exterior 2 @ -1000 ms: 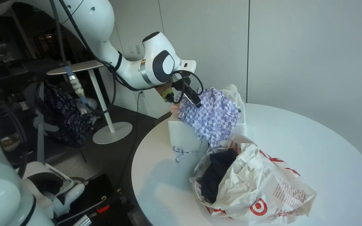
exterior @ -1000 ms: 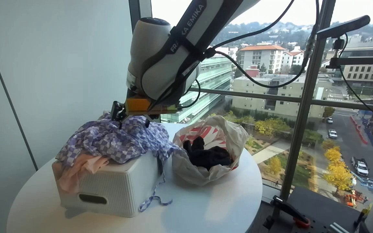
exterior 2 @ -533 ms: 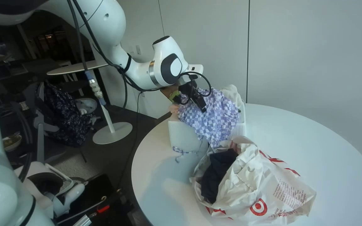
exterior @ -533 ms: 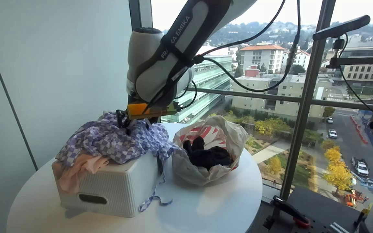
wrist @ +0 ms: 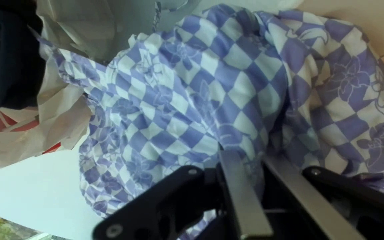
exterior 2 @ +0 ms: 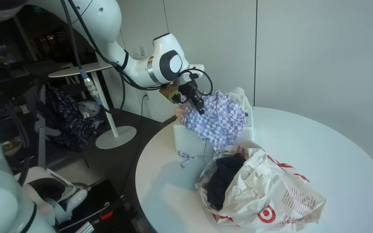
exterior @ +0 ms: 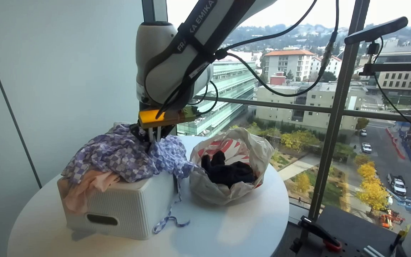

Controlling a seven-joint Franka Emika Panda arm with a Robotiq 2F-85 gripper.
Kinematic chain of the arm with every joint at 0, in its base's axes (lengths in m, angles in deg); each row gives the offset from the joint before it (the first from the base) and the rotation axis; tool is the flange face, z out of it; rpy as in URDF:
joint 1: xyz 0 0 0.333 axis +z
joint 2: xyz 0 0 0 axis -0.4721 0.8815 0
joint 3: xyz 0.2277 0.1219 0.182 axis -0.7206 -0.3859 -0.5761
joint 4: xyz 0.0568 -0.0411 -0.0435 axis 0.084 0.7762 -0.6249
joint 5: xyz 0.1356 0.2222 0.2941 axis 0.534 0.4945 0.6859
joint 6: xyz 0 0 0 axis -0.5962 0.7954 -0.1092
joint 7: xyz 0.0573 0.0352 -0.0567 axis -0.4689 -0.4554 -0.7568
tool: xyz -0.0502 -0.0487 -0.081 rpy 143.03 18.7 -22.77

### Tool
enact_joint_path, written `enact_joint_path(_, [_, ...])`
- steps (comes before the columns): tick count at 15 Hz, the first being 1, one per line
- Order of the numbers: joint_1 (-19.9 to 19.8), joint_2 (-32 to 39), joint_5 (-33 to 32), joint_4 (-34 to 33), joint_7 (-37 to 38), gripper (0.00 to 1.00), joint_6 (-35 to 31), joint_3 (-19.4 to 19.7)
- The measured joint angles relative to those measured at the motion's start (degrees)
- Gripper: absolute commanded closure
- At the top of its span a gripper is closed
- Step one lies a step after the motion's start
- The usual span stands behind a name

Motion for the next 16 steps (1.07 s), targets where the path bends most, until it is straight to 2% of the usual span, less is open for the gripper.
enact_joint_path(4, [-0.86,-4.02,-2.38,0.77,3.43,0.84,0.59,0.06])
enact_joint_path(11, [-5.10,-15.11,-8.58,3.34,11.03,0.87,-0.06,-2.17])
enact_joint_path(12, [-5.91,-16.50,-8.07,3.86,10.50,0.62,0.05,-2.93])
enact_joint_path(14, [-7.14,-17.60,-7.04,4.79,8.63,0.57,0.06,-4.39])
enact_joint_path(16, [-8.05,-16.77,-6.70,5.32,6.91,0.42,-0.02,-5.79])
